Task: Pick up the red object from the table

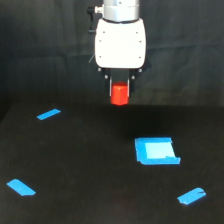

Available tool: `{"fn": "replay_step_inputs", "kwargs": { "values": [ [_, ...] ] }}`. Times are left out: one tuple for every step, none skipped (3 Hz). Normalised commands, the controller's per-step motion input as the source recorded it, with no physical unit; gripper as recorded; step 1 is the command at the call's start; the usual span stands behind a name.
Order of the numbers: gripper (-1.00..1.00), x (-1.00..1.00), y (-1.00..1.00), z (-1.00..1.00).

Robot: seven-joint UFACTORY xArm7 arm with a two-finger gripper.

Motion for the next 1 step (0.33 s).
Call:
{"fn": "replay_step_inputs", "kwargs": {
  "values": [
    [-1.00, -0.04, 0.09, 0.03]
  ]
}}
